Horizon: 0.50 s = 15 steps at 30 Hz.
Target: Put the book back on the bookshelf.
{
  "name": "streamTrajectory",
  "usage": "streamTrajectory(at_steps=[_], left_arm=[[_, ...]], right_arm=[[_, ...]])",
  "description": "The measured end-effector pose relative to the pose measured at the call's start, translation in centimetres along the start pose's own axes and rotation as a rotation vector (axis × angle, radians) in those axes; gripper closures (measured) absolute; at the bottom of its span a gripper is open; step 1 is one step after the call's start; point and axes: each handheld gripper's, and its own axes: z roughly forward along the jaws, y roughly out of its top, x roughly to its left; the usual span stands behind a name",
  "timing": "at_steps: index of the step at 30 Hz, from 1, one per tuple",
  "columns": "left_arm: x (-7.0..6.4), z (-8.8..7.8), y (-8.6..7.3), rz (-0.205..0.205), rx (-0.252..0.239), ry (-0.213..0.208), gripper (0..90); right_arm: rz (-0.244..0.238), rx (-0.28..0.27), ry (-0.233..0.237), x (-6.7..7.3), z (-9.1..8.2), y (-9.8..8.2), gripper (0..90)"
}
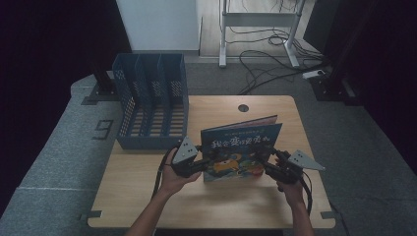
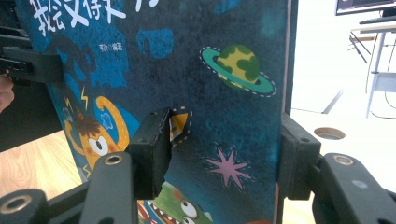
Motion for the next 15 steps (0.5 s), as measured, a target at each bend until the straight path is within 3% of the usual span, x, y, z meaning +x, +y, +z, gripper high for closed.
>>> streamTrajectory(at_steps=[15], left_arm=[[-0.48, -0.25, 0.44, 0.015, -0.022, -0.018, 62.8]], right_arm=[[-0.018, 0.000, -0.014, 0.14, -0.03, -0.07, 41.7]])
